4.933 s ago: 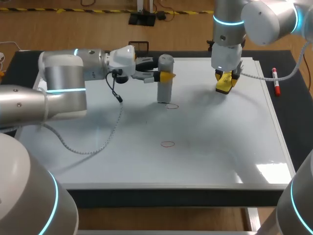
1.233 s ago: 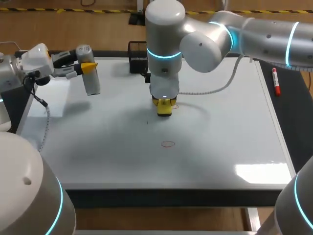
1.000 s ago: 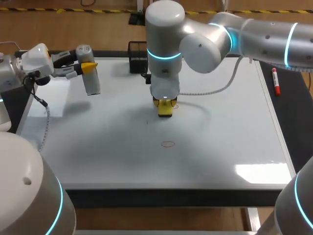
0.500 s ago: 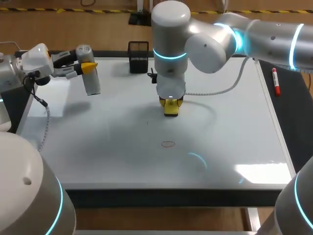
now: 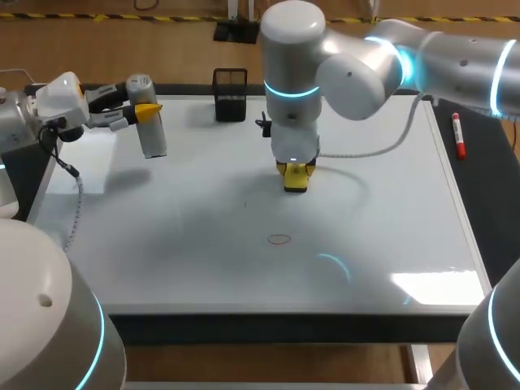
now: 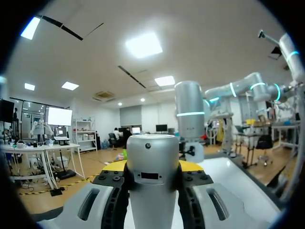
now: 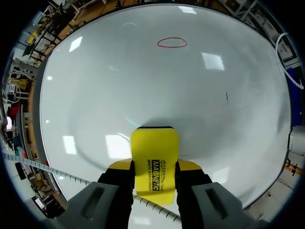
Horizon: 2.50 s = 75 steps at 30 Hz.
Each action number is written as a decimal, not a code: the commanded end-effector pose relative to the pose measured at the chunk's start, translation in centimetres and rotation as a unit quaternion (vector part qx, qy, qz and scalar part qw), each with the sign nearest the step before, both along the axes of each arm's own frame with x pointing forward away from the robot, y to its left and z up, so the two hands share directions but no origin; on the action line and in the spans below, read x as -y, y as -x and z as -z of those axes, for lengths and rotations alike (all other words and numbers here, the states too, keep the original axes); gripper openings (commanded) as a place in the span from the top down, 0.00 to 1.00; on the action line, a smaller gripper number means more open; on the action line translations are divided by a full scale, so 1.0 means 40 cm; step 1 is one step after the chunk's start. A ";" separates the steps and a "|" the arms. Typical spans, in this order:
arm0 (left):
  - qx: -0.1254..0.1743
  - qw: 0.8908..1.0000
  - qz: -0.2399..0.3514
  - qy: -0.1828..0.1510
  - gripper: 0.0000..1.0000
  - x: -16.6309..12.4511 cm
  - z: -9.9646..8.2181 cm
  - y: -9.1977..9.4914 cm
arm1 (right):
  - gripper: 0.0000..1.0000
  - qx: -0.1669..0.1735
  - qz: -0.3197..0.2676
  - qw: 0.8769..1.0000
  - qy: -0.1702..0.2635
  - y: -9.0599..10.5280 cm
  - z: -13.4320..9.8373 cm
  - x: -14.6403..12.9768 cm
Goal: Pick up the inspection probe, press it on each red-marked spot on the whiteboard one by one, put down the probe, pick up the eraser, and wipe off all the red marks.
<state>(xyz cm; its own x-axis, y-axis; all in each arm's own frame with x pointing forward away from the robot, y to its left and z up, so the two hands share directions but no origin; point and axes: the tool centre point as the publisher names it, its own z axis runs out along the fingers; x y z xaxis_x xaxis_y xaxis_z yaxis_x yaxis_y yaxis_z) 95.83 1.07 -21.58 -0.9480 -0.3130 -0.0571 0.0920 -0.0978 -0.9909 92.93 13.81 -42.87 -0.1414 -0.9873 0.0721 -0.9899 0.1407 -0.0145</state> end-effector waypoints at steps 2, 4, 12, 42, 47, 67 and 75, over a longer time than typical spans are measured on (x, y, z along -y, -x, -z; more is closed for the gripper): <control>0.000 1.000 0.000 0.000 1.00 -0.001 -0.003 0.001 | 1.00 0.002 0.005 1.000 0.004 -0.002 0.011 0.032; 0.000 1.000 0.000 0.000 1.00 -0.001 -0.003 0.001 | 1.00 0.002 0.007 1.000 0.007 -0.004 0.010 0.041; 0.000 1.000 0.000 0.000 1.00 -0.001 -0.003 0.001 | 1.00 0.007 0.023 1.000 0.011 -0.014 -0.003 0.073; 0.000 1.000 0.000 0.000 1.00 -0.001 -0.003 0.001 | 1.00 0.018 0.152 0.988 0.005 -0.116 -0.105 0.339; 0.000 1.000 0.000 0.000 1.00 -0.001 -0.003 0.001 | 1.00 0.015 0.160 0.987 0.008 -0.125 -0.104 0.360; 0.000 1.000 0.000 0.000 1.00 -0.001 -0.003 0.001 | 1.00 0.008 0.169 0.986 0.002 -0.130 -0.106 0.366; 0.010 0.999 0.034 -0.002 1.00 0.062 -0.015 0.041 | 1.00 0.008 0.169 0.986 0.002 -0.130 -0.106 0.366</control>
<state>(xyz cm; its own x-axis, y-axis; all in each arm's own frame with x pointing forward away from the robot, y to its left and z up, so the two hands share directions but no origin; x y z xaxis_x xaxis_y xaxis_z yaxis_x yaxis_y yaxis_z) 94.28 -0.67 -21.11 -0.9640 -0.2556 -0.0735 0.1029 -0.1038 -0.9893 98.09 -0.79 -38.73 -0.4638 -0.8832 0.0695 -0.8859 0.4629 -0.0299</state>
